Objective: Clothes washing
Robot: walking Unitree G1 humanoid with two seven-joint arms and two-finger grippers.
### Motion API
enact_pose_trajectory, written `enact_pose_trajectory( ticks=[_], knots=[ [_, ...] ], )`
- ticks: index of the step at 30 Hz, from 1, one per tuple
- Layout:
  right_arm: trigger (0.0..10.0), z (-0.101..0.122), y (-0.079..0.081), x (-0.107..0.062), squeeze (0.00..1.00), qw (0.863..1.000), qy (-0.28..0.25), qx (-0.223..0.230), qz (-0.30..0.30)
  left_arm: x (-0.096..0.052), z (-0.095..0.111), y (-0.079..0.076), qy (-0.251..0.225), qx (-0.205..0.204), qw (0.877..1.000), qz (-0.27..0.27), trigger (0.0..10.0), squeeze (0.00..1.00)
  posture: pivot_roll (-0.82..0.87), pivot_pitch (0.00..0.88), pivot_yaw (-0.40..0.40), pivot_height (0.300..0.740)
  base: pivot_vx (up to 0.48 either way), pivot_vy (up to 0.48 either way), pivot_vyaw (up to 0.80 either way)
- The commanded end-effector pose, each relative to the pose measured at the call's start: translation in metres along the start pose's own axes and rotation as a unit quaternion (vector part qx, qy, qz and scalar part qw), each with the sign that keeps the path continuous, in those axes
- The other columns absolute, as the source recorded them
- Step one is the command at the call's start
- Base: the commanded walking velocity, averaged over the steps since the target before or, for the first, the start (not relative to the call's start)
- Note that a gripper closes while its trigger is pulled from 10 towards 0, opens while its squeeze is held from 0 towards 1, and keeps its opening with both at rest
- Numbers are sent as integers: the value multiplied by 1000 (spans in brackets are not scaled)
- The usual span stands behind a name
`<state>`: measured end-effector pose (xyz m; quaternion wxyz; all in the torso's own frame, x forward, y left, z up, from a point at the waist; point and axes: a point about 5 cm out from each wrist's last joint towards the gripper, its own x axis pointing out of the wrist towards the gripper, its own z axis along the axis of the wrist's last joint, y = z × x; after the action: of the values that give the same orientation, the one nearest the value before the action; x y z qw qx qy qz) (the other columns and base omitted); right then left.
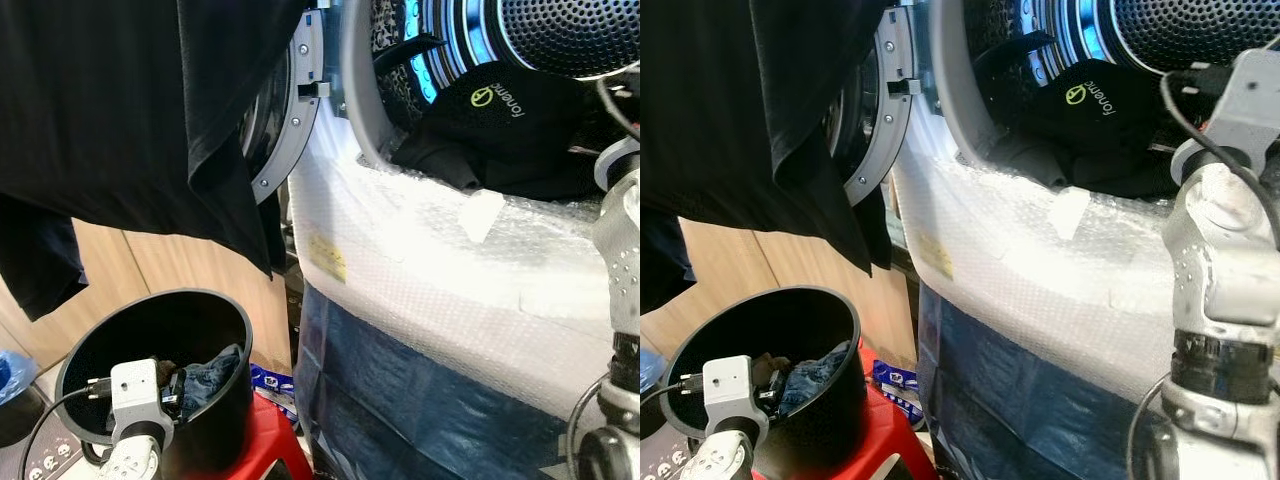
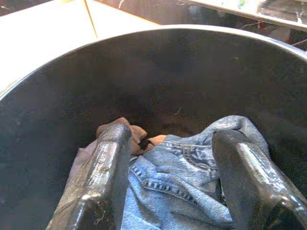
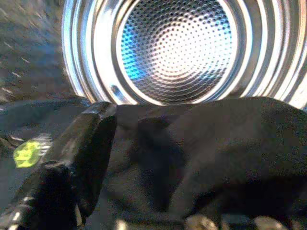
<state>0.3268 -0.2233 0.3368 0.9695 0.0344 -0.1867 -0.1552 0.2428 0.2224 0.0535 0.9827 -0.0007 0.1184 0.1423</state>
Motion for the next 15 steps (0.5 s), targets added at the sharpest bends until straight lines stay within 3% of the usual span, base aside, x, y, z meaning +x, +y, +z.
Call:
enact_pose_trajectory(
  ticks=[1, 5, 9, 15],
  knots=[
    [10000, 2, 7, -8, 0, 999, 5, 31, 11, 0, -3, 2, 4, 13, 1000, 0, 10000, 0, 42, 0, 52, 740, 0, 0, 0],
    [10000, -12, 39, -40, 0, 995, 36, 68, 69, -2, -3, 3, 5, 14, 1000, -1, 10000, 0, 44, 0, 50, 740, 0, 0, 0],
    [10000, -25, 53, -64, 0, 991, 65, 92, 74, -3, -4, 2, 6, 14, 1000, -3, 10000, 0, 45, 0, 46, 740, 0, 0, 0],
    [10000, -30, 47, -76, 0, 991, 68, 99, 54, -4, -4, 2, 4, 11, 1000, 0, 10000, 0, 53, 0, 38, 740, 0, 0, 0]
  ],
)
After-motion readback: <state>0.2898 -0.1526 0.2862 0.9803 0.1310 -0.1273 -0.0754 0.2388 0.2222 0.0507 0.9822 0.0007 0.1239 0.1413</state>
